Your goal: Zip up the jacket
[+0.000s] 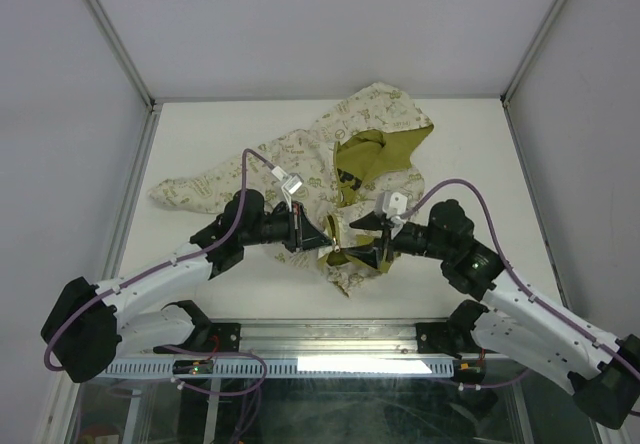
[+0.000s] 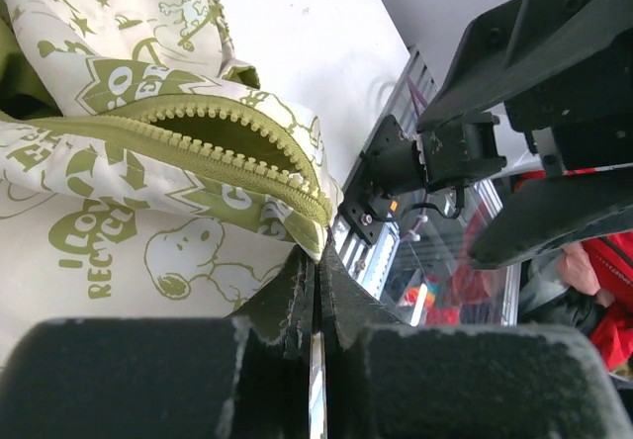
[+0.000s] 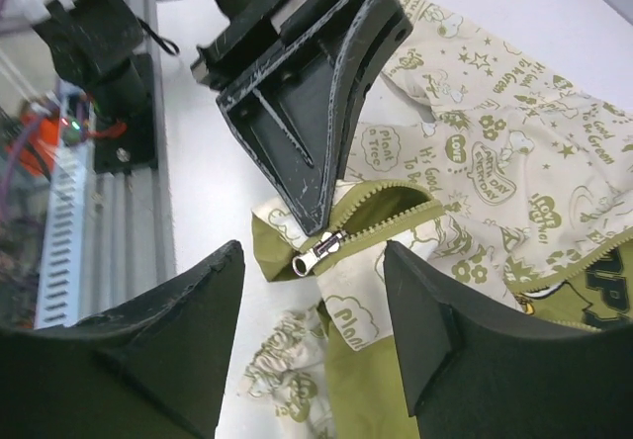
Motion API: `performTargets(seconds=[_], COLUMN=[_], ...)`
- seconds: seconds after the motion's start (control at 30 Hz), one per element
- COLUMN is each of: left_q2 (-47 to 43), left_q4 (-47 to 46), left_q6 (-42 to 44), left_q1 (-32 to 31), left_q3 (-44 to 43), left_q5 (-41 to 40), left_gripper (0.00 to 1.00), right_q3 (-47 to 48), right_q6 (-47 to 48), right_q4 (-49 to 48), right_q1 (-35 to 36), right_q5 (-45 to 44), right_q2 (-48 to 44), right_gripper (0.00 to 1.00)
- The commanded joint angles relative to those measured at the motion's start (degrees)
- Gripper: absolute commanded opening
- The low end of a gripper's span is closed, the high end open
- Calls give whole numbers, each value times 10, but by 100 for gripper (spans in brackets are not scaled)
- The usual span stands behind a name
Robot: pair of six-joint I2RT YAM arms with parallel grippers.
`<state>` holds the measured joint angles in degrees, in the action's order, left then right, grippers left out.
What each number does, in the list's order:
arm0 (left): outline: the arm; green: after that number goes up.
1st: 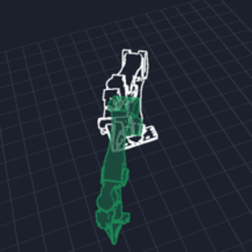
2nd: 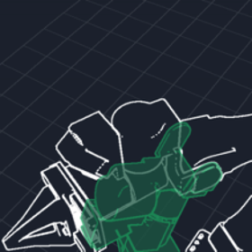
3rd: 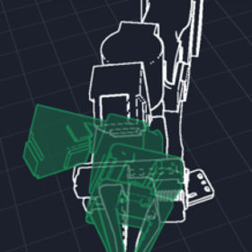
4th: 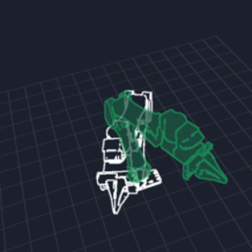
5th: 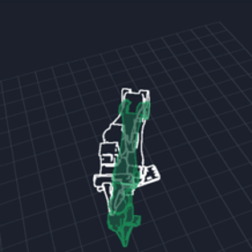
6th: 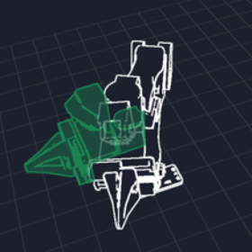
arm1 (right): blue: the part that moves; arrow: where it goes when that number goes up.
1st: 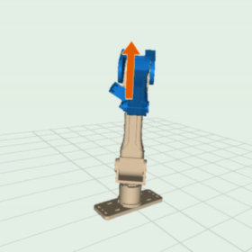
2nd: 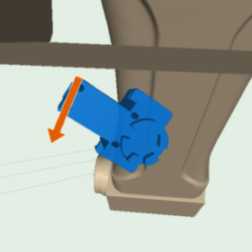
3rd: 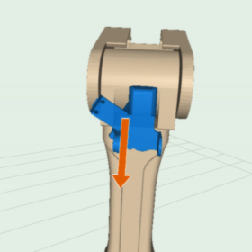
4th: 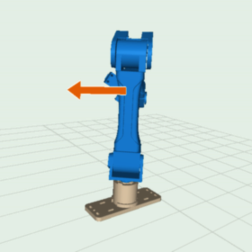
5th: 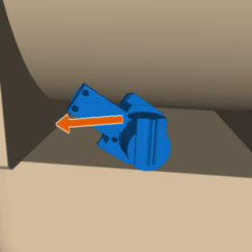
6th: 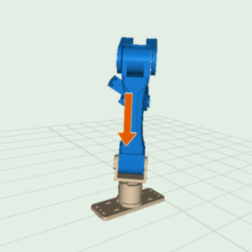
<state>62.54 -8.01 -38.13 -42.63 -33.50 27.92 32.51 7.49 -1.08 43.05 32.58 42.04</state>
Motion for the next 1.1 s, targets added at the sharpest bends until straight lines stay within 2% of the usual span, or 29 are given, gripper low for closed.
performTargets(seconds=[0.0, 0.13, 0.33, 0.6, 0.8, 1.07], left_q2=[-1, -2, 7, 18, 24, 24], left_q4=[-13, -14, -21, -41, -48, -45], left_q6=[-10, -13, -17, -31, -36, -34], left_q1=[5, 5, 5, 5, 5, 5], left_q3=[-22, -21, -22, -20, -20, -18], left_q5=[39, 40, 48, 58, 70, 69], left_gripper=[0, 0, 0, 0, 0, 0], right_q3=[23, 15, -51, -83, -104, -92], right_q6=[150, 223, 294, 362, 386, 377], right_q4=[41, 49, -53, -85, -141, -119], right_q1=[49, 106, 195, 270, 291, 292], right_q5=[-75, -146, -275, -370, -425, -424], right_q2=[-2, 7, -8, 5, 27, 29], right_gripper=[61, 59, 56, 55, 51, 35])
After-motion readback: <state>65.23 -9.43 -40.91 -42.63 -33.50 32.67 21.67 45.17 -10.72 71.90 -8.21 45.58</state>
